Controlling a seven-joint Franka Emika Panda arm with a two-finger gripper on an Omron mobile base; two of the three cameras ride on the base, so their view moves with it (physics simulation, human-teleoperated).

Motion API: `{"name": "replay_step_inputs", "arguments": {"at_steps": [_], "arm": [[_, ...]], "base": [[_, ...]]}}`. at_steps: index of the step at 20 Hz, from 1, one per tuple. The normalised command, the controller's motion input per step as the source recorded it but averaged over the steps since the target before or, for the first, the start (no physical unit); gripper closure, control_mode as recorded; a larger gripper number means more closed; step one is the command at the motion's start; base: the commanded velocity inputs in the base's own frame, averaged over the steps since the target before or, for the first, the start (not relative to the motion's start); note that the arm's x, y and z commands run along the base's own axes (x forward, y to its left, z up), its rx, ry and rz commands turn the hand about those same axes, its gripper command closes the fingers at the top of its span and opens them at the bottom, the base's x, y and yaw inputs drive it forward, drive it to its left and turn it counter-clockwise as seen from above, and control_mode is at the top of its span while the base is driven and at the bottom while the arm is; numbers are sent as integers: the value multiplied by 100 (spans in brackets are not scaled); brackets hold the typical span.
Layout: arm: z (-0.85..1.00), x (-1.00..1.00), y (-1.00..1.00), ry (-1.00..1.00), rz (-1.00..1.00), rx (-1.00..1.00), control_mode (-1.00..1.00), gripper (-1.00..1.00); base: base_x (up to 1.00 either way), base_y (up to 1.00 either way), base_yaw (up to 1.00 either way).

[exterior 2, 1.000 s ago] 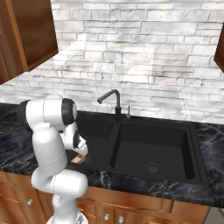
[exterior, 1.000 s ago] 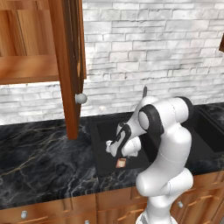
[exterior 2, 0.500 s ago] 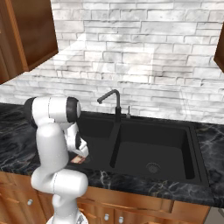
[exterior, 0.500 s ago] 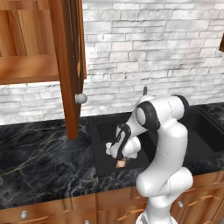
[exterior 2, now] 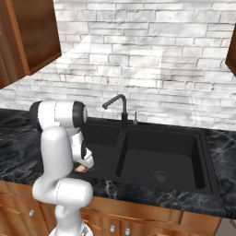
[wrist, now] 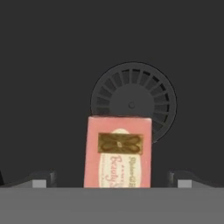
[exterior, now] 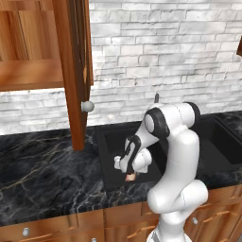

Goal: Pick up the dish brush and bar soap from the sink, and place them back in the cabinet, and close the cabinet doors.

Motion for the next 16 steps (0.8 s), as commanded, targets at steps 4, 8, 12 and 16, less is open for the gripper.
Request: {"name": "replay_step_inputs", "arguments": {"at_steps": [4, 8, 12, 16], "arm": [[-11, 0, 0, 1, 0, 0, -100, -100], [-11, 0, 0, 1, 0, 0, -100, -100], [-10, 0, 0, 2, 0, 0, -100, -100], [-8, 0, 0, 1, 0, 0, -100, -100]], "base": [[0, 0, 0], [0, 0, 0], [0, 0, 0], [0, 0, 0]]}}
